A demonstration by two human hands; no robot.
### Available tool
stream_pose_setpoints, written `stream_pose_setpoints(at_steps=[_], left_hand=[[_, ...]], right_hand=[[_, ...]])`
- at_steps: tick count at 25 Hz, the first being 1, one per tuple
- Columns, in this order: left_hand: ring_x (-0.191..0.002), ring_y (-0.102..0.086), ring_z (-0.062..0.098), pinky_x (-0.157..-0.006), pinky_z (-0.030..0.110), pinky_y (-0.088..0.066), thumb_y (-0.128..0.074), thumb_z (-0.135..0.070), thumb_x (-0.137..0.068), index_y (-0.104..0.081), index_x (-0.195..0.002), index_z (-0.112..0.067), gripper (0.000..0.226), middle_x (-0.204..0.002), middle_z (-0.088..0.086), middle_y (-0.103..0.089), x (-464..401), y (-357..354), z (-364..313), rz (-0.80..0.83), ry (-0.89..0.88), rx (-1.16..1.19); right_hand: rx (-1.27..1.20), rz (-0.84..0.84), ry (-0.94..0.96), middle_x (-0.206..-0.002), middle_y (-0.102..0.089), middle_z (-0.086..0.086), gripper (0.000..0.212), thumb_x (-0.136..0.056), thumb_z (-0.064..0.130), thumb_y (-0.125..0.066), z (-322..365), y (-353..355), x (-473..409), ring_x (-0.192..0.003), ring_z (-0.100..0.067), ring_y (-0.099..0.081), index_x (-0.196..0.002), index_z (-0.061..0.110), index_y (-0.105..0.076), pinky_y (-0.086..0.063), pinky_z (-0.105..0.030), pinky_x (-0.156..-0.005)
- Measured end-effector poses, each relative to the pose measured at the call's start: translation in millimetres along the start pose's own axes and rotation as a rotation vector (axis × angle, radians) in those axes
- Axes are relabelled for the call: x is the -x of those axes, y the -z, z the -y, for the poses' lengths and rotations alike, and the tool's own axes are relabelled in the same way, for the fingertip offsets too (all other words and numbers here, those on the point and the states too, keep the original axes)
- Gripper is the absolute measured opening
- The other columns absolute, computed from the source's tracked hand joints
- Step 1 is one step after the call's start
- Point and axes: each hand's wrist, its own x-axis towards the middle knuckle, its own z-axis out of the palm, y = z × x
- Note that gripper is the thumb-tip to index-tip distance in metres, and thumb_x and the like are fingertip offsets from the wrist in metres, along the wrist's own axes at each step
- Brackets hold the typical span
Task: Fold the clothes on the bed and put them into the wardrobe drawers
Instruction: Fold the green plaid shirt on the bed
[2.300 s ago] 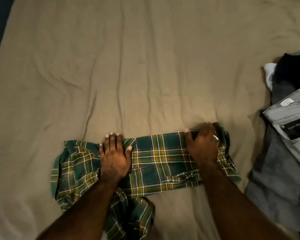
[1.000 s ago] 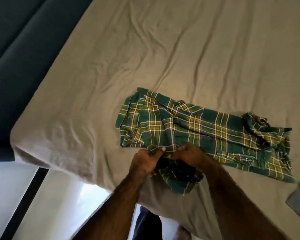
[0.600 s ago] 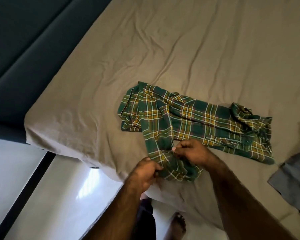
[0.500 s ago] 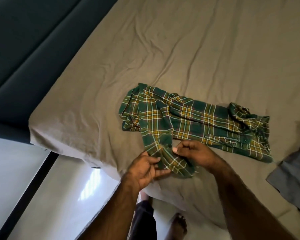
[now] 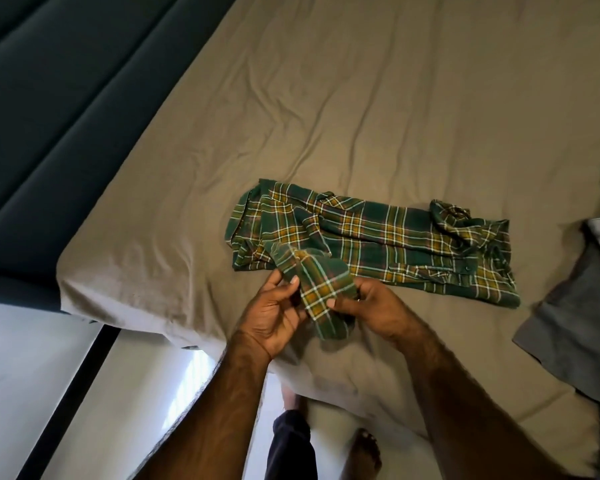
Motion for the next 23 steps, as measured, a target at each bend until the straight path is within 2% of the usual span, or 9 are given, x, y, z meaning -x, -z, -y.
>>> stream_pose_setpoints(at_steps=[3, 6, 8, 11, 13, 15, 17, 20, 23], left_hand=[[-0.084, -0.068, 0.013, -0.076, 0.029, -0.054, -0.071, -0.044, -0.09, -0.079, -0.104, -0.019, 0.03, -0.093, 0.002, -0.078, 14, 1, 8, -0.053, 0.03, -0.435], [-0.096, -0.07, 0.021, -0.099, 0.047, -0.054, -0.084, -0.064, -0.076, -0.076, -0.114, -0.007, 0.069, -0.109, 0.016, -0.078, 31, 1, 28, 0.039, 0.092, -0.691], [-0.102, -0.072, 0.027, -0.096, 0.049, -0.059, -0.078, -0.061, -0.081, -0.069, -0.127, -0.004, 0.075, -0.118, 0.018, -0.076, 43, -9, 31, 0.039, 0.107, -0.58], [-0.104, -0.074, 0.03, -0.082, 0.047, -0.064, -0.075, -0.053, -0.086, -0.07, -0.13, -0.01, 0.061, -0.122, 0.016, -0.075, 49, -28, 20, 0.037, 0.14, -0.345], [-0.106, -0.075, 0.031, -0.082, 0.043, -0.064, -0.081, -0.03, -0.087, -0.072, -0.127, -0.009, 0.047, -0.121, 0.018, -0.075, 45, -37, 9, -0.046, 0.111, -0.383], [-0.093, -0.077, 0.028, -0.068, 0.035, -0.063, -0.075, -0.02, -0.092, -0.07, -0.129, -0.005, 0.041, -0.114, 0.018, -0.078, 40, -44, -4, -0.167, 0.109, -0.367], [-0.083, -0.077, 0.027, -0.059, 0.034, -0.062, -0.068, -0.029, -0.099, -0.069, -0.128, -0.005, 0.037, -0.108, 0.019, -0.078, 38, -53, -17, -0.222, 0.115, -0.299], [-0.092, -0.077, 0.031, -0.063, 0.035, -0.062, -0.058, -0.051, -0.103, -0.073, -0.121, -0.007, 0.05, -0.11, 0.019, -0.078, 34, -60, -30, -0.259, 0.071, -0.294], [-0.104, -0.076, 0.027, -0.08, 0.037, -0.057, -0.045, -0.078, -0.093, -0.075, -0.121, -0.015, 0.075, -0.114, 0.013, -0.078, 26, -63, -38, -0.243, -0.008, -0.408]], right_hand=[[-0.276, -0.111, 0.006, -0.109, -0.079, -0.015, 0.029, -0.09, 0.011, -0.079, 9, 5, 5, -0.103, -0.036, -0.076, -0.118, 0.005, -0.074, -0.063, -0.044, -0.089], [-0.273, -0.18, 0.004, -0.103, -0.08, -0.016, 0.027, -0.087, 0.017, -0.082, 25, -1, 6, -0.099, -0.04, -0.076, -0.11, 0.004, -0.077, -0.065, -0.046, -0.084], [-0.148, -0.187, 0.022, -0.101, -0.081, -0.01, 0.027, -0.085, 0.016, -0.085, 34, -2, 5, -0.096, -0.033, -0.078, -0.109, 0.007, -0.078, -0.064, -0.049, -0.087], [-0.059, -0.134, 0.036, -0.105, -0.081, -0.004, 0.035, -0.085, 0.009, -0.085, 43, -2, 3, -0.096, -0.023, -0.079, -0.118, 0.009, -0.075, -0.062, -0.051, -0.093], [0.121, -0.211, 0.052, -0.11, -0.077, 0.002, 0.048, -0.084, 0.015, -0.087, 51, 0, 5, -0.096, -0.018, -0.075, -0.128, 0.016, -0.069, -0.063, -0.046, -0.091], [0.297, -0.331, 0.156, -0.122, -0.064, 0.006, 0.057, -0.083, 0.032, -0.088, 57, 5, 12, -0.104, -0.011, -0.066, -0.135, 0.034, -0.063, -0.061, -0.036, -0.086], [0.334, -0.173, 0.335, -0.132, -0.057, 0.011, 0.059, -0.079, 0.046, -0.089, 65, 10, 20, -0.12, -0.005, -0.058, -0.132, 0.041, -0.065, -0.054, -0.03, -0.096], [0.552, 0.116, 0.391, -0.129, -0.058, 0.016, 0.073, -0.068, 0.046, -0.096, 79, 8, 27, -0.122, -0.004, -0.057, -0.133, 0.037, -0.066, -0.051, -0.03, -0.103], [0.797, -0.018, 0.55, -0.125, -0.057, 0.014, 0.059, -0.075, 0.038, -0.088, 88, 9, 21, -0.115, -0.008, -0.057, -0.129, 0.038, -0.064, -0.054, -0.033, -0.097]])
